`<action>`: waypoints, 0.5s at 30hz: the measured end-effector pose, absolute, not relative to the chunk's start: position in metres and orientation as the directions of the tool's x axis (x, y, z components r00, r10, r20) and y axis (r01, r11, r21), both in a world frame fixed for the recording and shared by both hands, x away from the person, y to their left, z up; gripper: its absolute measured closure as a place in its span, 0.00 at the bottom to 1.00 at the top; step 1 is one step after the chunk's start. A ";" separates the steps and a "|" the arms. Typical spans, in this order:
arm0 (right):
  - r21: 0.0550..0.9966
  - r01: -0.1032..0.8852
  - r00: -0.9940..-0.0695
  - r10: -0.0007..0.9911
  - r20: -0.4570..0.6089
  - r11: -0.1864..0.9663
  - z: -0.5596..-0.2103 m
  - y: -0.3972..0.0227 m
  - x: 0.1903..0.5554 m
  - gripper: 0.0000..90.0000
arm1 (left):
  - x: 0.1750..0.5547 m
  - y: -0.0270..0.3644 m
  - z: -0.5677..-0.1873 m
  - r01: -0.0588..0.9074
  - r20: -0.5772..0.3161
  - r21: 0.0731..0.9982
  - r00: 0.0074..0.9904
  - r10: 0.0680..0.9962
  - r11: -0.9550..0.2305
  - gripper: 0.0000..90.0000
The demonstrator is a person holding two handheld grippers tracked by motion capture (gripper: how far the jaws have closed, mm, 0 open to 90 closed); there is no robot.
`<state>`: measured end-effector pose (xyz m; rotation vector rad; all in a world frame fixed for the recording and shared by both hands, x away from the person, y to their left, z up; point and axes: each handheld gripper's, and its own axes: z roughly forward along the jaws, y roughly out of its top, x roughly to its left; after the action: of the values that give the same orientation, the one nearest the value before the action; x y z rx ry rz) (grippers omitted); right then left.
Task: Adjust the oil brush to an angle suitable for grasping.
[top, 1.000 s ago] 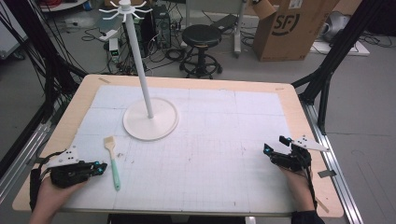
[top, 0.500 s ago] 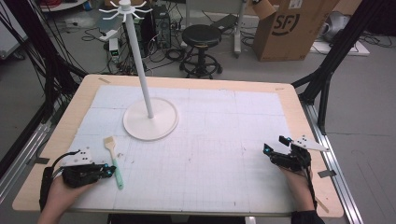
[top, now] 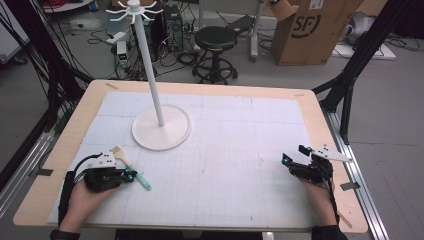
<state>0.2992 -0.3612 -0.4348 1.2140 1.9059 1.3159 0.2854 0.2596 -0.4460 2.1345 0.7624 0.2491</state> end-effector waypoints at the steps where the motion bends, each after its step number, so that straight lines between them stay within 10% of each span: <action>1: 0.916 0.379 -0.463 0.884 0.068 0.128 -0.435 -0.361 0.299 0.24 | 0.287 0.258 -0.446 0.433 -0.082 0.770 0.795 0.601 -0.468 1.00; 15: 0.917 0.377 -0.464 0.884 0.067 0.128 -0.435 -0.361 0.300 0.24 | 0.305 0.236 -0.448 0.436 -0.055 0.785 0.756 0.652 -0.439 1.00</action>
<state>0.2999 -0.3609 -0.4347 1.2110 1.9070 1.3144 0.3051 0.2355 -0.4482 2.1033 0.8137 0.3235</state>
